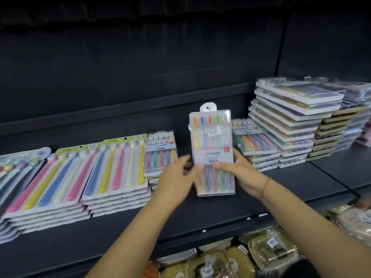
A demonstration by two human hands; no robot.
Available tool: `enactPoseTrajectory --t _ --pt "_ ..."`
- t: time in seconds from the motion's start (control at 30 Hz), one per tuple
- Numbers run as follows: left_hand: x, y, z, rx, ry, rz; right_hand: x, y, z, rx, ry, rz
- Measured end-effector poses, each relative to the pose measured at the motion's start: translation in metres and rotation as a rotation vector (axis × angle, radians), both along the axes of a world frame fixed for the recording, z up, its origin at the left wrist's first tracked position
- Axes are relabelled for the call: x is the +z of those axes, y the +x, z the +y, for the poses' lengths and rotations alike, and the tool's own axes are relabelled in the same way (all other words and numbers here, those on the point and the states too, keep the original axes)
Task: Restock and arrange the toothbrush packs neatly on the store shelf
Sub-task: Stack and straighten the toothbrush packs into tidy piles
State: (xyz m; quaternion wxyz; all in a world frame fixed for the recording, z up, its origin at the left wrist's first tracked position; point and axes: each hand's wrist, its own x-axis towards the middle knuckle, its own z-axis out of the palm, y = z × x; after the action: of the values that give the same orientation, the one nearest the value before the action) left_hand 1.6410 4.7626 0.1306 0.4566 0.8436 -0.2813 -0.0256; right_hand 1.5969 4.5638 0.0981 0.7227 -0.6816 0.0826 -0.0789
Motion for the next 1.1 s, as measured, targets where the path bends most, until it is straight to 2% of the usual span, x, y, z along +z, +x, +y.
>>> enactPoseTrajectory --t 0.07,0.1,0.17,0.23,0.3,0.57,0.77,0.93,1.1 --pt "0.016 0.008 0.014 0.216 -0.13 -0.198 0.014 0.011 0.001 0.097 0.11 0.111" --pt "0.022 0.016 0.02 0.287 -0.102 -0.304 0.022 0.017 0.002 0.137 0.162 0.193" --pt "0.024 0.037 0.028 0.284 0.225 -0.382 0.03 0.032 0.003 0.151 0.19 0.365" --pt "0.017 0.053 0.03 0.151 0.613 -0.266 0.031 0.049 0.002 0.127 0.168 0.493" --pt "0.012 0.059 0.029 0.065 0.764 -0.21 0.032 0.062 0.002 0.111 0.136 0.549" --pt "0.007 0.062 0.031 0.033 0.816 -0.283 0.03 0.085 0.007 0.062 0.1 0.481" --pt "0.003 0.059 0.023 0.096 0.888 -0.403 0.035 0.082 0.016 0.033 0.05 0.43" --pt "0.002 0.051 0.008 0.046 0.788 -0.572 0.018 0.062 0.018 0.024 0.149 0.263" --pt "-0.004 0.048 -0.001 -0.044 0.77 -0.613 0.008 0.056 0.026 -0.067 0.211 0.178"
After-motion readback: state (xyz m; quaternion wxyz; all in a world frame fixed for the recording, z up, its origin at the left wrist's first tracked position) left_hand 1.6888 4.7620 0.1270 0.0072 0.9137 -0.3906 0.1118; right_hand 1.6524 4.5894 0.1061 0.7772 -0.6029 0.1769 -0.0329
